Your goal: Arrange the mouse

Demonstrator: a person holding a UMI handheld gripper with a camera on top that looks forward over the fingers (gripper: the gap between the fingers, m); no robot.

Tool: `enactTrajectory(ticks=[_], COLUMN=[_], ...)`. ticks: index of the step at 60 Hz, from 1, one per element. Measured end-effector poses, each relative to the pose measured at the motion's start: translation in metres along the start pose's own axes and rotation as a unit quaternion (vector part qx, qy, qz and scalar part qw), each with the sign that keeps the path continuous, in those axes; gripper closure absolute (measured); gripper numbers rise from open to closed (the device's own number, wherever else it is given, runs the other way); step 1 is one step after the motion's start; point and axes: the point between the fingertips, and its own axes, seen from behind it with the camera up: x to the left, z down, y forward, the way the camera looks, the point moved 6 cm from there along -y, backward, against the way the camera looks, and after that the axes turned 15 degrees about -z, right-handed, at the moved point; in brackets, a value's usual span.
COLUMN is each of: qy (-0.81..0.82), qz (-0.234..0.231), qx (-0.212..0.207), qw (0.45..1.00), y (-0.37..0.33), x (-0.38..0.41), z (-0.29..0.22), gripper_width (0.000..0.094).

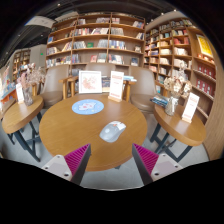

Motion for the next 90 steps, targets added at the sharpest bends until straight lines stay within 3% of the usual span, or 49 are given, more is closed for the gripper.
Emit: enactTrajectory(ticks=[52, 75, 90], qy=[0.061, 0.063, 0.052], qz=[-0.008, -0.015, -0.03], qx=[0.072, 0.086, 0.086], qw=[0.996, 0.994, 0.995], y=[0.147, 0.187, 0.206], x=[-0.036, -0.043, -0.041], z=[-0.002, -0.027, -0.037], gripper_width=[0.0091, 0.0087, 0.0152])
